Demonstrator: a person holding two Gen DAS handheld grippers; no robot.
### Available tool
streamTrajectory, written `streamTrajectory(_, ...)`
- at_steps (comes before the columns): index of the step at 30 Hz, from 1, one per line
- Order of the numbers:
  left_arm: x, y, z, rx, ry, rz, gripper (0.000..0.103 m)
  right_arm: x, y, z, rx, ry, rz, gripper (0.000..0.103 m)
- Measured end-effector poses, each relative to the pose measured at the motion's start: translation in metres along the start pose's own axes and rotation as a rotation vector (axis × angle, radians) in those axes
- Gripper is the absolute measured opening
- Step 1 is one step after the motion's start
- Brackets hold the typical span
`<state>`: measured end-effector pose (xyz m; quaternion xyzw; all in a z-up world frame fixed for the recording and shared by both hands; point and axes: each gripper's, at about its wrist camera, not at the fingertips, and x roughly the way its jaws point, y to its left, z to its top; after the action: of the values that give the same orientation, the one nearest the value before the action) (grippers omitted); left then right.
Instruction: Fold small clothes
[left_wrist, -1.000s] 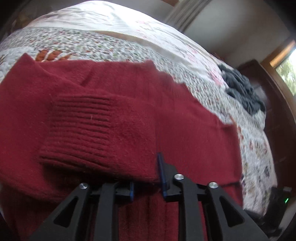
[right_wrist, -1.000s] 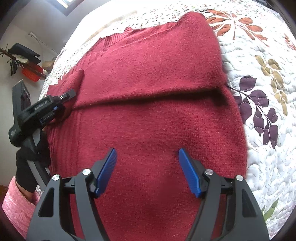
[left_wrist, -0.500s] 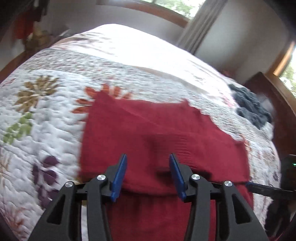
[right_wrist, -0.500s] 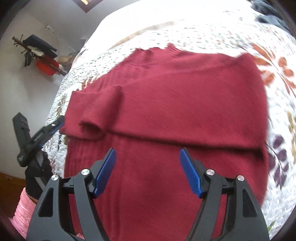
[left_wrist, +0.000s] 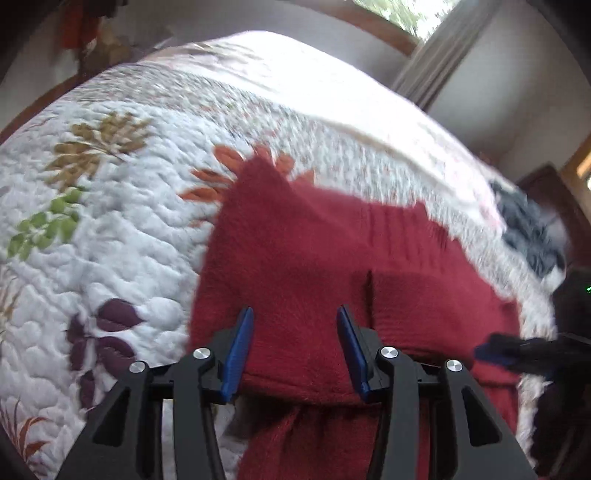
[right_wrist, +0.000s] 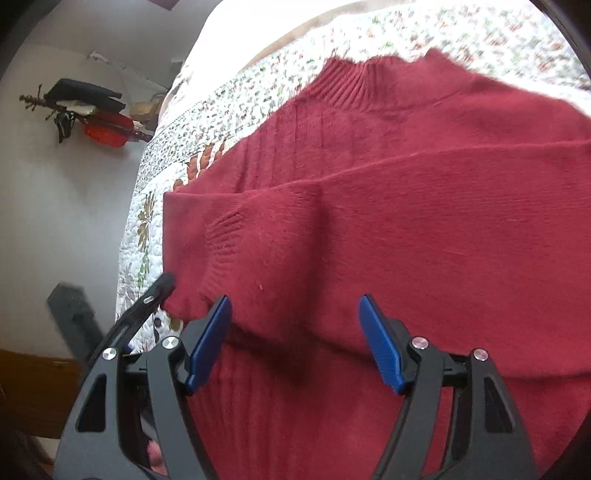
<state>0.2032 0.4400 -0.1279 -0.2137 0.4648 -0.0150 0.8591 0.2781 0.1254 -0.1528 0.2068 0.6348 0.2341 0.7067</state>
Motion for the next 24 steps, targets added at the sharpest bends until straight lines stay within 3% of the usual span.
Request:
streamTrajectory(3,-0.011,0.004,0.003,-0.019,-0.018,-0.013,0.047,0.019,0.001,0.004,0.012,0.028,-0.007,0.060)
streamTrajectory(6,-0.014,0.003,0.005,0.001,-0.014,-0.002,0.047,0.024,0.006,0.003,-0.024,0.037,-0.009,0.028)
streamTrajectory(8,-0.013,-0.001,0.006,0.012,-0.011,0.004,0.047,0.016,0.004,0.002,-0.012,0.026,0.023,0.015)
streamTrajectory(11,-0.014,-0.012,0.006,0.026,-0.018,-0.015,0.047,-0.020,0.002,0.000,-0.030,-0.040,0.042,0.015)
streamTrajectory(16,-0.004,-0.043,0.002,0.097,-0.005,-0.022,0.048,-0.067,-0.013,-0.001,-0.080,-0.126,-0.094,0.015)
streamTrajectory(18,0.006,-0.053,-0.002,0.110,0.016,-0.023,0.048,-0.068,-0.032,-0.001,-0.053,-0.120,-0.150,0.015)
streamTrajectory(24,0.045,-0.056,-0.016,0.078,0.090,0.036,0.048,-0.042,-0.064,-0.003,-0.014,-0.076,-0.193,0.018)
